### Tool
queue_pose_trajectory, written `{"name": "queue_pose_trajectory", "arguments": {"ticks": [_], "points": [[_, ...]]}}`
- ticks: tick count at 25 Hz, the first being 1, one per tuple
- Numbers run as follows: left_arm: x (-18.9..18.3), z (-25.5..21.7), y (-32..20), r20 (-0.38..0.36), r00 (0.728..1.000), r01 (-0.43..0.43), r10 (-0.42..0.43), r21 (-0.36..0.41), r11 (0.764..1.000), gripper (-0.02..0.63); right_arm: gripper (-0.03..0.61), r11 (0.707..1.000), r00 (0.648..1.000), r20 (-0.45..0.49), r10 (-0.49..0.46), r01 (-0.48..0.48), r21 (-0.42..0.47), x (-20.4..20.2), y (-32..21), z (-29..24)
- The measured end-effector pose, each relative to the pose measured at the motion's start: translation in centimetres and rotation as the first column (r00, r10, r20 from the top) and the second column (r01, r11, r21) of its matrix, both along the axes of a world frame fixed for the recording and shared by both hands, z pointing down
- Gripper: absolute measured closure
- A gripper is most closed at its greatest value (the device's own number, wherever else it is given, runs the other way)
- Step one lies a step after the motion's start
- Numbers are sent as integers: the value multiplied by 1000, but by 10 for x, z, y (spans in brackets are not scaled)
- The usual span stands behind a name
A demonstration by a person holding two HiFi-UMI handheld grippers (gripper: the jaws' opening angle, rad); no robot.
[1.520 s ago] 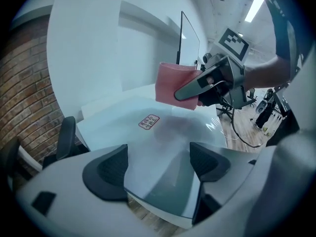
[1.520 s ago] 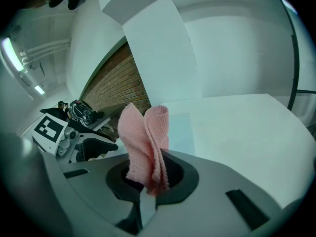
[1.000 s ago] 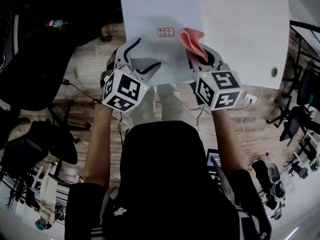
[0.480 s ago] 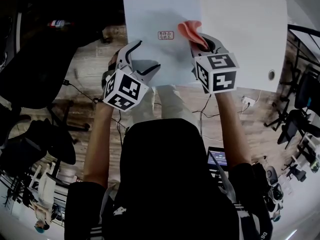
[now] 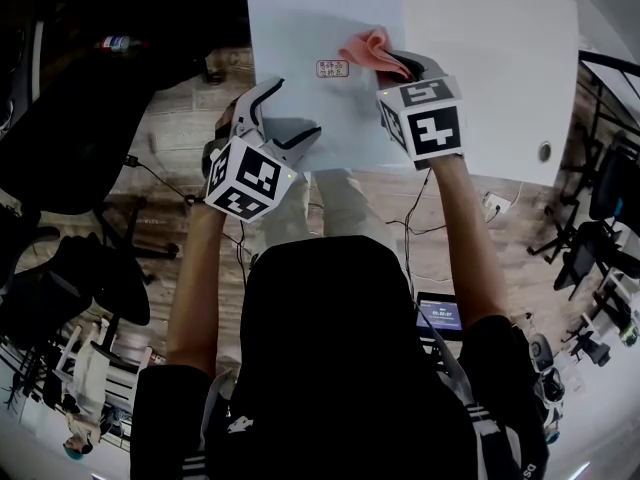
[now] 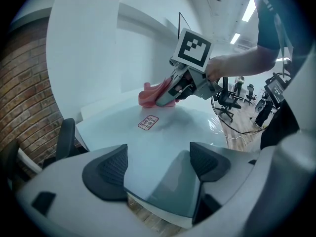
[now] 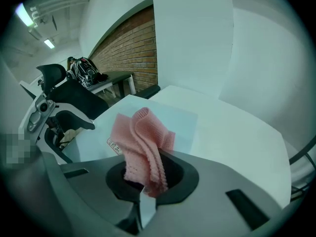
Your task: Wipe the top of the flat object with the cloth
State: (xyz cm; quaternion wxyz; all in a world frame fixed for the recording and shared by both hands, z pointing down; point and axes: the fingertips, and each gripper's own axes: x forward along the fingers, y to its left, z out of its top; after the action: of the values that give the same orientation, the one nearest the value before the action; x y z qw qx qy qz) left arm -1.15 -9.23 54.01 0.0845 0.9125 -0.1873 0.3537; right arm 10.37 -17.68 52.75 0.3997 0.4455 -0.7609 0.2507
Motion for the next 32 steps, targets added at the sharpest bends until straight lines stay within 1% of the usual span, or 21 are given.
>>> {"name": "queue_pose_trajectory", "arguments": {"ticks": [4,12,18,25,30,32], "points": [[-1,0,0,-1,1000,1,-1,-1,1000,229,534,1000,1000,-18,-15,15,-4,-2,-1,5],[0,0,0,0,1000,2,-2,3,1000,229,534,1000,1000,-19,-16,16,-17,-1,-1,6],[0,0,0,5,1000,1,-1,1,1000,229,534,999,1000,3,-25,25,-27,-11,0,5],[-1,2,0,6,1000,5,-5,7,1000,229,534,993,993,33,-110,112,-40,-45,11,7],[-1,3,0,5,1000,5,-5,6,1000,228,534,977,978,44,-205,207,-49,-76,21,6],[-1,2,1,3,1000,5,-5,6,1000,227,534,971,972,55,-228,231,-56,-86,25,5]]}}
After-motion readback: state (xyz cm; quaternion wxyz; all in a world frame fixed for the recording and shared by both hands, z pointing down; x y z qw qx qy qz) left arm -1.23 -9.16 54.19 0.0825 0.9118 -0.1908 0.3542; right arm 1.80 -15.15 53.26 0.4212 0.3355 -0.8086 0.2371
